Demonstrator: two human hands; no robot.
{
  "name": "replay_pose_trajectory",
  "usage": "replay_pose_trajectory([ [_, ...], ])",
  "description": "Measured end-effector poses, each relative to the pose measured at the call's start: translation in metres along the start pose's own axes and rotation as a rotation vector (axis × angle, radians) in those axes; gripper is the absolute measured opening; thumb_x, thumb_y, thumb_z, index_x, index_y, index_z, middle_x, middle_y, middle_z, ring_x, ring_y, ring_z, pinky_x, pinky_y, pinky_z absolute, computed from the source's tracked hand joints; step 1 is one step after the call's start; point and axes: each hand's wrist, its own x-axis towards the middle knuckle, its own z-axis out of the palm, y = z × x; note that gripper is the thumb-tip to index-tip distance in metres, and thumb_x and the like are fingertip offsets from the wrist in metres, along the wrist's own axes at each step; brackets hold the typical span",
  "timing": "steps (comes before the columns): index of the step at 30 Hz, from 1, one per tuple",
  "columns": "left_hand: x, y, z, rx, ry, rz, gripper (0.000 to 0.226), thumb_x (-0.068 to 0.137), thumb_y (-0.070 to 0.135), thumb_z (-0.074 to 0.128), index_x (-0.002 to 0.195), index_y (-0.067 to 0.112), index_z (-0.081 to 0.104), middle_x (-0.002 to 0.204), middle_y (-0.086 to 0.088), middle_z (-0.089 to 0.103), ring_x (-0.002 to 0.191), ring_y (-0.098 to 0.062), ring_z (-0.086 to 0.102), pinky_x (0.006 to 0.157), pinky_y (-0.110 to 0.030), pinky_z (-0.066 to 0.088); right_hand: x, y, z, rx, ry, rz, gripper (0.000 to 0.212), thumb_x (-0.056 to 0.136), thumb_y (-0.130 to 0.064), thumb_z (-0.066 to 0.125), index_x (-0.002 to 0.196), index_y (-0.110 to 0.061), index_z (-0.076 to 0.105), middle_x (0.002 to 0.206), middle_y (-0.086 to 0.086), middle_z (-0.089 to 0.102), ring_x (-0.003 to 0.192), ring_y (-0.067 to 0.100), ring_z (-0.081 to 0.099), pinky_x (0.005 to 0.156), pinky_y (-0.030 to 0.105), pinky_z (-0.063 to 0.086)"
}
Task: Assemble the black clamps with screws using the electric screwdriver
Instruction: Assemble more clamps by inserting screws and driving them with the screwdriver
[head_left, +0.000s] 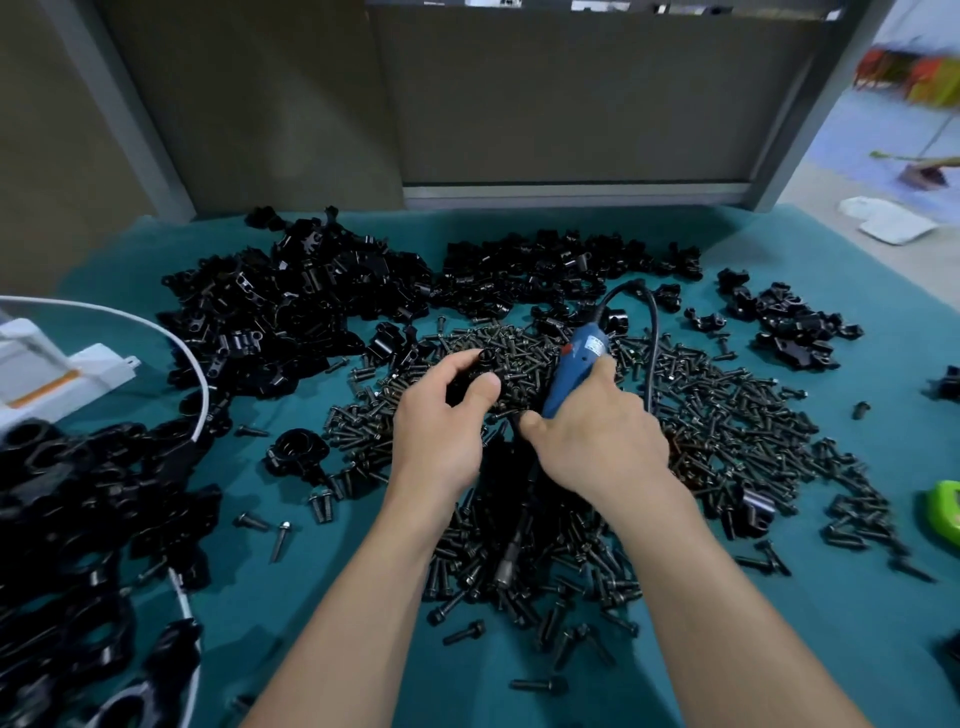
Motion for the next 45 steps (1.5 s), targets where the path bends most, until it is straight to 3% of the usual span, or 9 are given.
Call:
replay_pose_trajectory([
  [5, 0.0, 0.0, -0.005, -0.045, -0.006, 0.013, 0.04, 0.098, 0.031, 0.072, 0.136, 0.04, 0.067, 0.142, 0.013, 0.063, 0.13, -0.014, 0.059, 0.114, -0.046, 0.047, -0.003, 0.011, -0.006, -0.049, 0.156, -0.022, 0.055, 0.092, -0.064, 0.06, 0.126, -0.023, 0.048, 0.092, 0.003, 0.058, 0.082, 0.031, 0.054, 0.071, 0.038, 0.04],
  [9, 0.004, -0.001, -0.007, -0.114, -0.043, 0.019, 0.032, 0.095, 0.025, 0.076, 0.117, 0.047, 0.07, 0.114, 0.033, 0.064, 0.124, -0.001, 0.06, 0.116, -0.038, 0.046, -0.001, 0.0, -0.02, 0.248, 0.256, -0.417, 0.009, 0.095, -0.034, 0.068, 0.102, -0.032, 0.063, 0.076, -0.013, 0.068, 0.072, 0.01, 0.062, 0.065, 0.028, 0.045],
  [12, 0.004, -0.001, -0.009, -0.14, -0.043, 0.03, 0.038, 0.094, 0.025, 0.078, 0.097, 0.062, 0.07, 0.115, 0.022, 0.073, 0.118, -0.007, 0.068, 0.106, -0.032, 0.054, 0.004, -0.007, -0.021, 0.362, -0.016, -0.512, 0.01, 0.094, -0.021, 0.073, 0.098, -0.03, 0.07, 0.076, -0.008, 0.073, 0.068, 0.008, 0.069, 0.059, 0.017, 0.051],
  [16, 0.005, 0.003, -0.011, -0.189, -0.063, 0.048, 0.046, 0.092, 0.027, 0.08, 0.086, 0.071, 0.069, 0.124, -0.003, 0.076, 0.086, -0.001, 0.067, 0.075, -0.013, 0.055, 0.011, -0.002, -0.013, 0.508, 0.046, -0.557, 0.018, 0.092, -0.013, 0.077, 0.083, -0.027, 0.072, 0.071, -0.004, 0.071, 0.058, 0.011, 0.067, 0.056, 0.018, 0.054],
  [21, 0.006, -0.001, -0.012, -0.197, -0.081, 0.098, 0.034, 0.093, 0.02, 0.078, 0.109, 0.05, 0.075, 0.119, 0.006, 0.078, 0.106, -0.007, 0.072, 0.101, -0.038, 0.058, 0.018, 0.0, -0.01, 0.507, 0.038, -0.612, 0.017, 0.094, -0.023, 0.076, 0.078, -0.025, 0.073, 0.055, -0.007, 0.064, 0.044, 0.001, 0.05, 0.047, 0.016, 0.041],
  [32, 0.006, -0.001, -0.011, -0.249, -0.052, 0.133, 0.037, 0.09, 0.016, 0.081, 0.11, 0.046, 0.077, 0.117, 0.007, 0.079, 0.11, -0.007, 0.07, 0.109, -0.048, 0.053, 0.026, -0.002, -0.016, 0.298, -0.032, -0.699, 0.044, 0.107, -0.041, 0.049, 0.07, -0.02, 0.06, 0.058, 0.003, 0.061, 0.049, 0.012, 0.05, 0.05, 0.029, 0.041],
  [35, 0.008, -0.001, -0.011, -0.257, -0.045, 0.117, 0.037, 0.088, 0.02, 0.083, 0.105, 0.052, 0.075, 0.124, 0.008, 0.076, 0.123, -0.011, 0.067, 0.113, -0.045, 0.05, 0.025, 0.002, -0.018, 0.301, -0.079, -0.744, 0.021, 0.105, -0.026, 0.056, 0.084, -0.025, 0.06, 0.069, 0.003, 0.069, 0.06, 0.02, 0.06, 0.058, 0.036, 0.049],
  [41, 0.006, -0.002, -0.013, -0.218, -0.072, 0.163, 0.039, 0.089, 0.016, 0.082, 0.105, 0.05, 0.076, 0.115, 0.022, 0.076, 0.114, 0.003, 0.068, 0.107, -0.033, 0.054, 0.027, -0.004, -0.014, 0.221, -0.052, -0.723, 0.049, 0.108, -0.033, 0.048, 0.061, -0.018, 0.046, 0.046, -0.009, 0.042, 0.045, 0.01, 0.038, 0.046, 0.025, 0.031],
  [45, 0.007, -0.002, -0.011, -0.213, -0.038, 0.144, 0.038, 0.089, 0.02, 0.083, 0.103, 0.054, 0.075, 0.112, 0.026, 0.076, 0.111, 0.006, 0.069, 0.101, -0.027, 0.054, 0.028, -0.003, -0.019, 0.294, -0.11, -0.717, 0.032, 0.107, -0.032, 0.05, 0.077, -0.023, 0.058, 0.061, 0.001, 0.066, 0.047, 0.004, 0.049, 0.048, 0.025, 0.042],
])
